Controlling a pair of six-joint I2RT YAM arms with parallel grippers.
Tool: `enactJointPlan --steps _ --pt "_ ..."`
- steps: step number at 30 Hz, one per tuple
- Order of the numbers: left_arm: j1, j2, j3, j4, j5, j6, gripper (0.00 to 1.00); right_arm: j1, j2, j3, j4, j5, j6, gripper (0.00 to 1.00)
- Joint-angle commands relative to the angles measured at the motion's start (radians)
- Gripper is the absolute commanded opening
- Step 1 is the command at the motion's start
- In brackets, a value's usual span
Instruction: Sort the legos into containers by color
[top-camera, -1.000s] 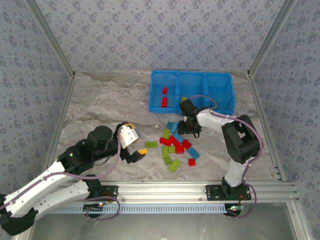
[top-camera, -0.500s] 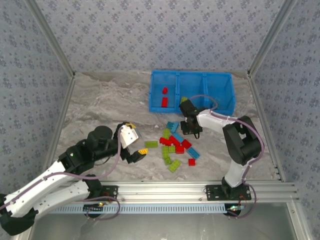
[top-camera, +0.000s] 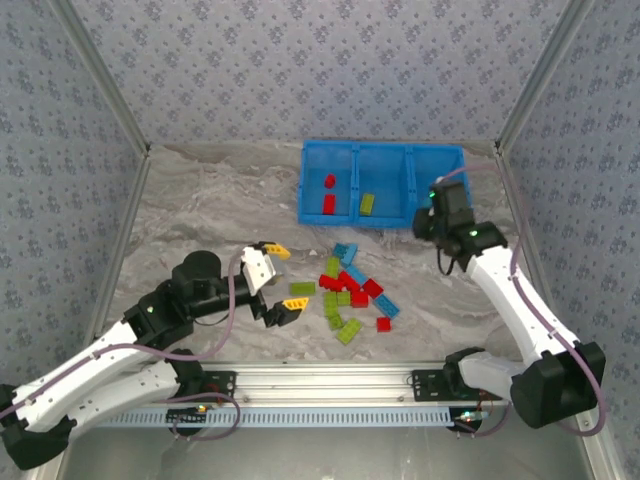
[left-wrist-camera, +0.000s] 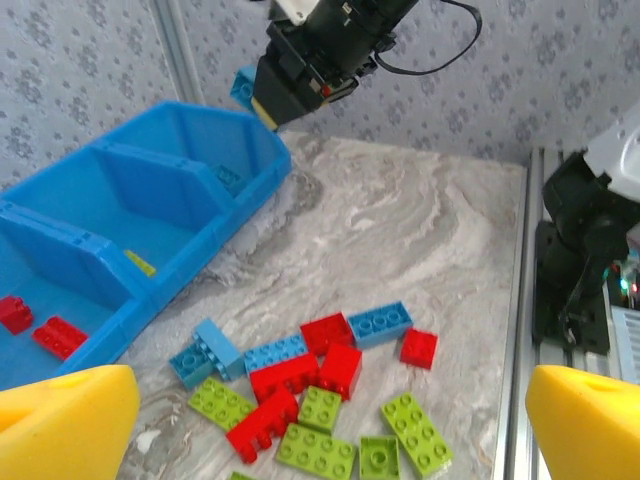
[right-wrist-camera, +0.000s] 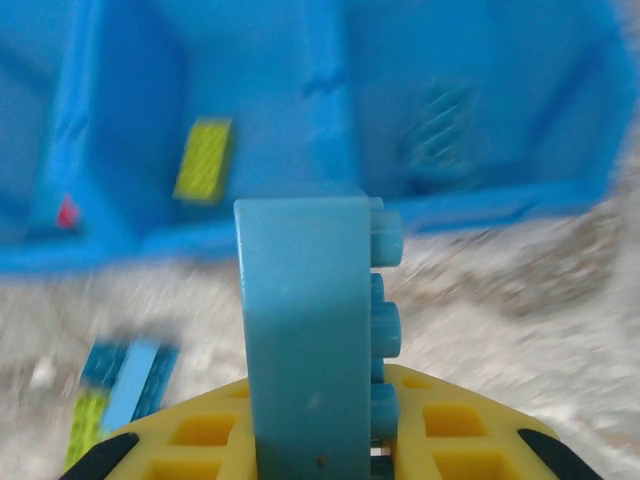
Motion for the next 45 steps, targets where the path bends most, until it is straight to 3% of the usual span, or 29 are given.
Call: enactJointPlan --steps 1,5,11,13,16,24,28,33,40,45 --pt "-0.005 0.043 0.01 0.089 -0.06 -0.062 0.99 -0.146 0.129 0.06 0.038 -0.084 -0.06 0.19" --pt "-0.008 0.097 0.033 0.075 -0.109 -0.102 0.99 -0.224 0.371 0.215 0.027 -0.189 -0.081 0.19" --pt "-0.008 0.172 0.071 0.02 -0.243 -0.257 0.99 -0.241 0.57 0.359 0.044 -0.148 -0.077 0.25" --pt "-0.008 0.209 0.095 -0.024 -0.299 -0.319 0.99 -0.254 0.6 0.398 0.033 -0.151 -0.064 0.32" --pt "-0.004 0.277 0.141 -0.101 -0.355 -0.4 0.99 -0.262 0.606 0.43 0.018 -0.16 -0.061 0.49" --pt "0.099 0.395 0.162 -0.146 -0.343 -0.652 0.99 -0.229 0.398 0.371 -0.072 -0.249 -0.035 0.56" --pt "0.166 0.401 0.112 -0.217 -0.435 -0.906 0.99 -0.109 0.161 0.253 -0.112 -0.296 -0.025 0.67" --pt "0.176 0.449 0.09 -0.341 -0.484 -1.276 0.96 0.174 -0.039 0.167 -0.228 -0.191 -0.006 0.82" --pt "0.138 0.644 0.096 -0.266 -0.22 -1.569 0.92 0.548 -0.065 0.056 -0.337 -0.039 0.035 0.94" --pt "0.094 0.785 0.095 -0.196 -0.164 -1.807 0.87 0.659 -0.037 0.048 -0.367 0.027 0.084 0.96"
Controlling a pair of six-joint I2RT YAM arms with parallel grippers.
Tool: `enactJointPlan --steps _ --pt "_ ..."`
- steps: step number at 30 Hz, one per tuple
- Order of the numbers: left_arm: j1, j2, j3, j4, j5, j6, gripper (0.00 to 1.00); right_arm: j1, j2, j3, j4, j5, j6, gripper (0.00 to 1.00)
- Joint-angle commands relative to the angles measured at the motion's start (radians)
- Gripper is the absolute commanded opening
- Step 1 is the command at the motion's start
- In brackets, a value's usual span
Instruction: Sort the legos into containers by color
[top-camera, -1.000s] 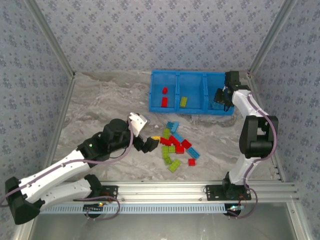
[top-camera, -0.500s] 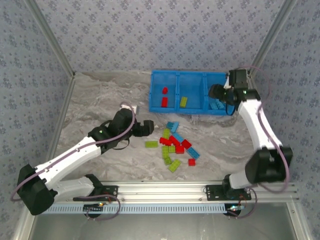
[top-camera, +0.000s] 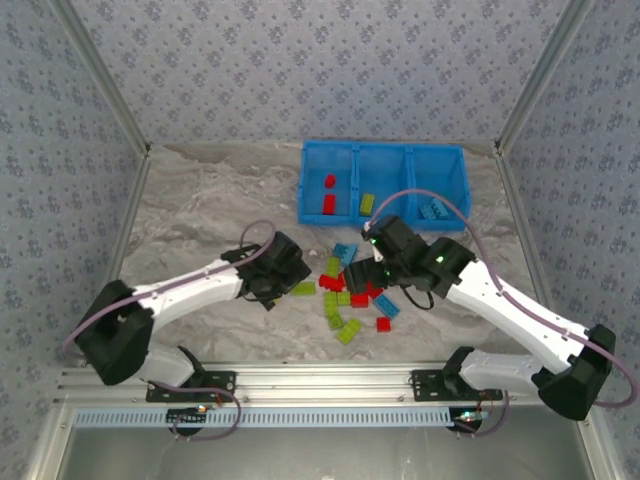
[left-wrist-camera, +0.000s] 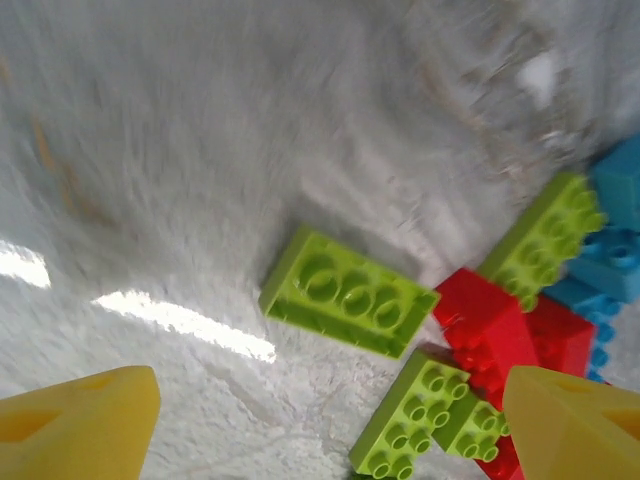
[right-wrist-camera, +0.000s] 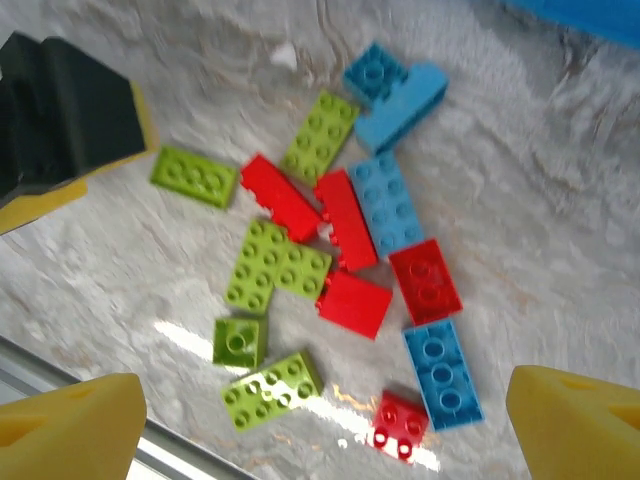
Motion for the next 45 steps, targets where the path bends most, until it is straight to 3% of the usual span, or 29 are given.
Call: enactJointPlan --steps 1,6,12,17,25,28,30,34,40,45 --pt "-0.014 0.059 -0.008 0.067 0.079 -0.241 0.86 0.038 -0.01 0.0 -0.058 0.092 0.049 0.96" --pt "-0.016 0.106 0.005 0.086 0.002 -0.321 0.85 0.055 -0.039 -0.021 -0.055 0.117 0.061 0.97" --pt "-0.01 0.167 -0.001 0.123 -0.01 -0.377 0.84 0.054 -0.086 -0.04 -0.073 0.159 0.068 0.98" --pt "0.003 0.214 0.004 0.155 -0.015 -0.384 0.68 0.054 -0.109 -0.06 -0.079 0.167 0.087 0.98" --pt "0.019 0.236 0.007 0.121 -0.012 -0.361 0.56 0.054 -0.121 -0.042 -0.107 0.178 0.093 0.98" --pt "0.029 0.23 0.01 0.107 -0.017 -0.336 0.46 0.054 -0.124 -0.043 -0.104 0.182 0.098 0.98" --pt "0.042 0.221 0.009 0.103 -0.013 -0.311 0.34 0.053 -0.125 -0.042 -0.104 0.183 0.1 0.98" --pt "0.062 0.2 0.025 0.04 -0.02 -0.26 0.25 0.055 -0.126 -0.032 -0.108 0.191 0.101 0.98" --pt "0.089 0.158 0.016 0.037 -0.03 -0.155 0.23 0.055 -0.126 -0.024 -0.113 0.2 0.107 0.99" --pt "0.08 0.149 0.087 -0.034 -0.057 -0.034 0.48 0.055 -0.122 -0.024 -0.112 0.199 0.109 0.99"
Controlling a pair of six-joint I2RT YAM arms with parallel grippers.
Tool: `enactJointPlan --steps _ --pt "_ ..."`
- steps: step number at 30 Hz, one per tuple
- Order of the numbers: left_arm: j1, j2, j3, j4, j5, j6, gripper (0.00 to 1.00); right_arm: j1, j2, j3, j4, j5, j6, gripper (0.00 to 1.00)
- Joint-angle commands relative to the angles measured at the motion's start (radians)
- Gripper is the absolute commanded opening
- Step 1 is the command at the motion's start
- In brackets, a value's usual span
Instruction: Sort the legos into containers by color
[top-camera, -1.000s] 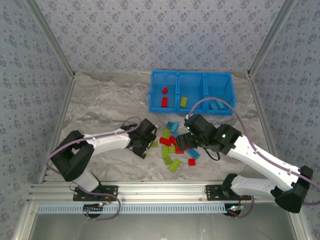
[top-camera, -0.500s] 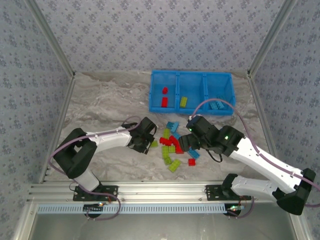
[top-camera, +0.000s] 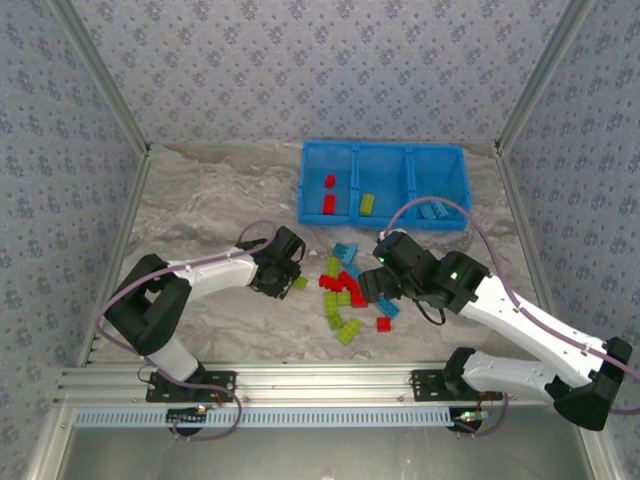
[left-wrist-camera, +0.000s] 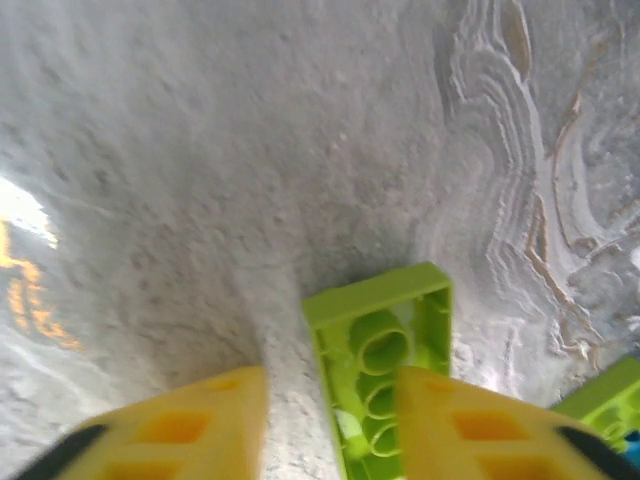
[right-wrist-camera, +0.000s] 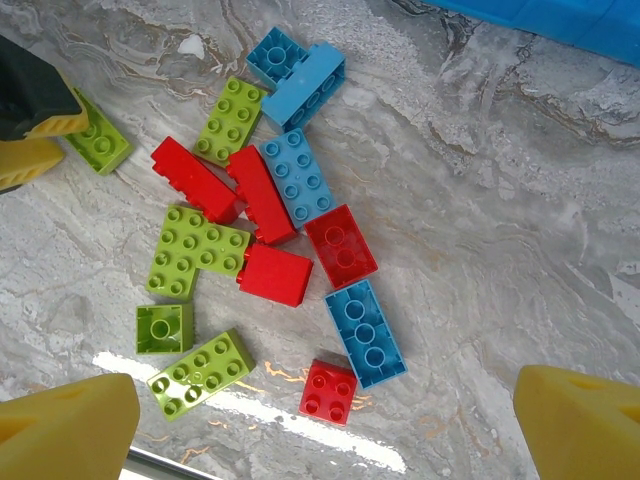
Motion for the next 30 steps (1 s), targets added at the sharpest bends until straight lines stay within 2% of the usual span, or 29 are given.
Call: enactJointPlan --steps 1,6,10,15,21,27,30 --pt "-0.006 -0.027 0.042 -0.076 -0.045 0.095 0.54 0.005 -0.01 0.027 -0.033 0.028 0.022 0.99" --pt "-0.005 -0.002 0.073 -0.095 -0.077 0.119 0.69 0.004 -0.007 0.031 -0.031 0.029 0.023 0.99" --pt "-0.005 0.067 0.138 -0.146 -0.055 0.159 0.72 0.006 -0.008 0.031 -0.039 0.032 0.026 0.99" --pt "-0.004 0.173 0.231 -0.254 -0.016 0.188 0.63 0.01 -0.022 0.034 -0.054 0.035 0.038 0.99" --pt "-0.006 0.213 0.218 -0.239 0.031 0.172 0.41 0.022 -0.065 0.026 -0.072 0.056 0.067 0.99" --pt "-0.005 0.153 0.228 -0.208 0.029 0.234 0.27 0.022 -0.075 0.033 -0.071 0.062 0.063 1.0" --pt "-0.033 0.045 0.254 -0.142 -0.017 0.363 0.25 0.03 -0.087 0.024 -0.025 0.027 0.05 1.0"
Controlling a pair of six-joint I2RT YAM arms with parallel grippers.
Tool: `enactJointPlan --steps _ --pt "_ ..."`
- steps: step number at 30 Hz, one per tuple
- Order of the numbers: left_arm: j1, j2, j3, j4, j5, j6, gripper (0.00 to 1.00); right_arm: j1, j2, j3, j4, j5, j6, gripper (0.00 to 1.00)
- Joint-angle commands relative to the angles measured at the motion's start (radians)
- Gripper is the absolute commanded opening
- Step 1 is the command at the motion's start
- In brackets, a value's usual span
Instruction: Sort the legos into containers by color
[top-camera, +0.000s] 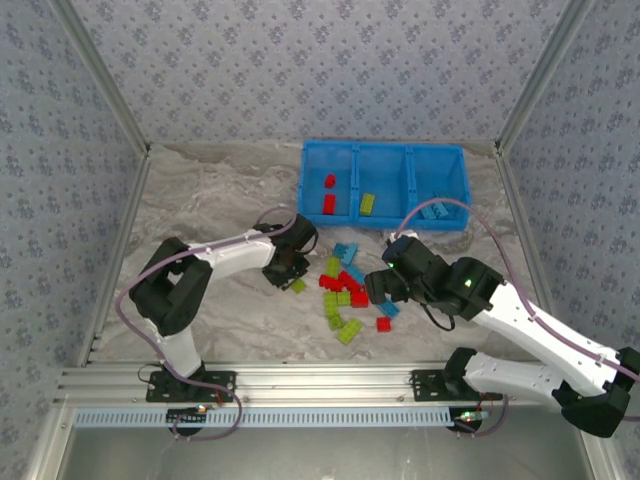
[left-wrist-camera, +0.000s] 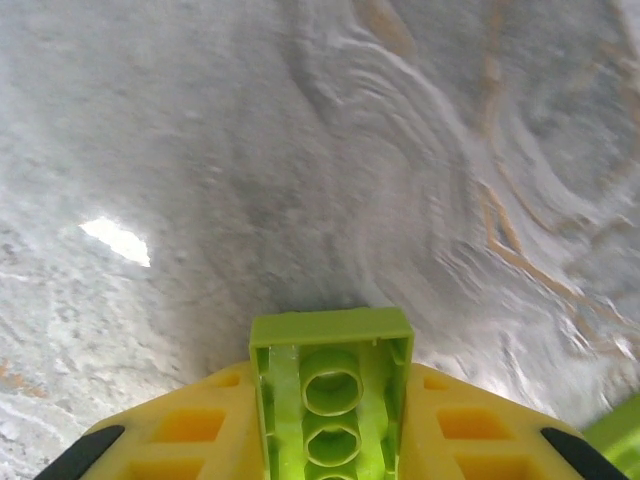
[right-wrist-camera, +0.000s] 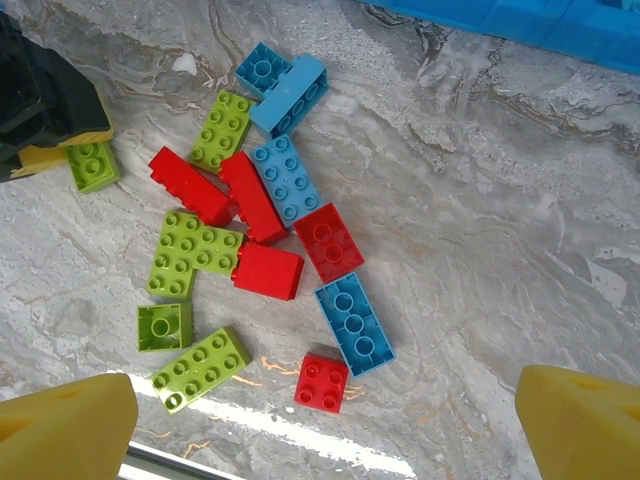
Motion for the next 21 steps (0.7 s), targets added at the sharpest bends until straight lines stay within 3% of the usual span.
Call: enactJointPlan --steps 1,5,10,14,21 --pt "-0.047 -0.143 0.048 0.074 -0.045 0.177 0.25 0.013 -0.027 0.014 0.042 -0.022 0.001 1.0" --pt "-0.123 -0.186 0.171 0.18 -0.096 0.464 0.25 0.013 -0.073 -0.006 0.126 -0.017 0.005 1.0" --pt "-0.131 -0.036 0.412 0.228 -0.074 0.724 0.22 0.012 -0.133 -0.012 0.124 0.08 0.034 1.0" --pt "-0.113 0.148 0.641 0.208 -0.118 0.839 0.22 0.01 -0.161 -0.018 0.066 0.115 0.089 1.0" --pt "-0.098 0.563 1.228 0.018 -0.188 0.964 0.25 0.01 -0.227 -0.042 0.008 0.124 0.147 1.0"
